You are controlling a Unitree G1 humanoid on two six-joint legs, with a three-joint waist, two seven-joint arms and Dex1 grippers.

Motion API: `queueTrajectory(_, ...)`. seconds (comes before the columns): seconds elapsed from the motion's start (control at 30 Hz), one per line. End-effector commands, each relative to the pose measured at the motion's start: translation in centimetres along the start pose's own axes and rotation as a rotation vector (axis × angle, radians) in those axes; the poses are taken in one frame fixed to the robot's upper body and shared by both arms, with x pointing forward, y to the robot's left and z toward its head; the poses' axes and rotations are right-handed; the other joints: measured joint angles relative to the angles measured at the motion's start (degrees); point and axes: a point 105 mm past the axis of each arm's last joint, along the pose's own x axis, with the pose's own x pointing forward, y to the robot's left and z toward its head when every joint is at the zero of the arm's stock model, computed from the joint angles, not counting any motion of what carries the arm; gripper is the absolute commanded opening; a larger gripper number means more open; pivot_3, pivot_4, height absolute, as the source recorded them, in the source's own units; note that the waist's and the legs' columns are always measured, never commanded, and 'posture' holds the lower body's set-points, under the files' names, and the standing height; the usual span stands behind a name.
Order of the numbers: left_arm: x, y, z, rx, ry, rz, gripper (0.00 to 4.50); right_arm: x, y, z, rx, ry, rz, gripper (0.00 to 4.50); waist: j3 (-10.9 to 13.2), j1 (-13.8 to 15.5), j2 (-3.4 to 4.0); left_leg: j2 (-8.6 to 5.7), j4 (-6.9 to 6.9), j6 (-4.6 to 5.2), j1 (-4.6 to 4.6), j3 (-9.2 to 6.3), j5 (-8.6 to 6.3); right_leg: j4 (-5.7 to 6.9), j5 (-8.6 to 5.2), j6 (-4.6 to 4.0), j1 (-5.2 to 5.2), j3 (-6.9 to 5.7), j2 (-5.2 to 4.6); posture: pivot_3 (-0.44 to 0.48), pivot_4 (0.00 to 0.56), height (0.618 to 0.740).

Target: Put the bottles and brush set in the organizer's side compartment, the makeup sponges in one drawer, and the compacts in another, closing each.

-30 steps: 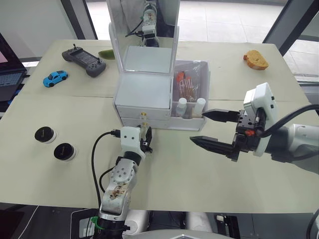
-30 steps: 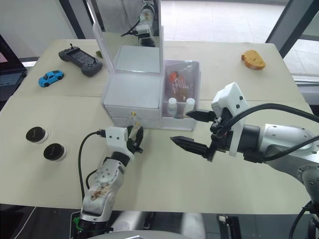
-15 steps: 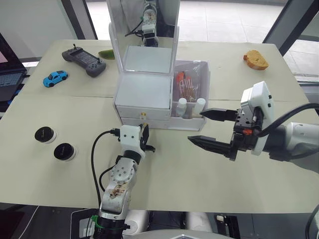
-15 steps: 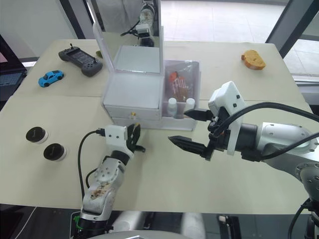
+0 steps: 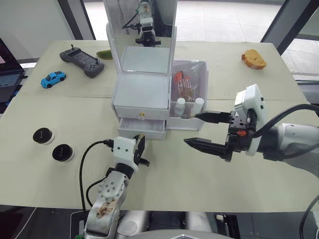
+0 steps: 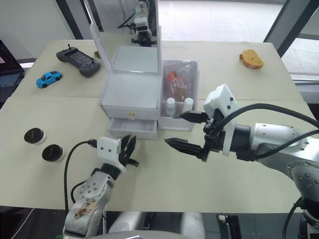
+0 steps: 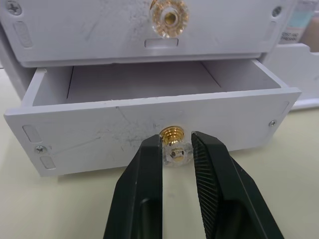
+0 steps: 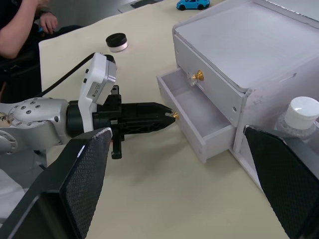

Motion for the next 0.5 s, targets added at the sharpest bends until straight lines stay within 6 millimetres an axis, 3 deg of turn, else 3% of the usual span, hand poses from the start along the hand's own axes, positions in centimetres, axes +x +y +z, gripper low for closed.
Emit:
queueTrajectory(0.03, -1.5, -0.3, 1.3, 0.006, -0.014, -0.026, 0.57, 0.2, 0.1, 0.8, -0.039, -0.04, 0.028, 4.5, 0.0, 0.03, 0.0, 0.0, 0.0, 0.01, 0.0, 0.0, -0.01, 0.0, 0.0, 0.0, 0.0, 0.01, 0.0, 0.0, 0.15, 0.74)
queueTrajectory(0.23, -3.6, -1.0, 1.6, 0.042, 0.029, -0.062, 0.57, 0.8, 0.3, 0.8, -0.037, -0.057, 0.079, 4.5, 0.0, -0.04, 0.01, 0.0, -0.01, 0.04, 0.0, 0.0, -0.03, -0.03, 0.0, 0.0, 0.01, 0.01, 0.01, 0.0, 0.15, 0.74)
queueTrajectory(0.5, -4.9, -1.4, 1.2, 0.069, 0.078, -0.089, 0.57, 1.4, -0.1, 0.8, -0.05, -0.071, 0.096, 4.5, 0.01, 0.07, 0.02, 0.0, -0.05, 0.05, 0.0, 0.0, -0.04, -0.07, 0.0, 0.0, 0.01, 0.0, 0.0, 0.0, 0.15, 0.74)
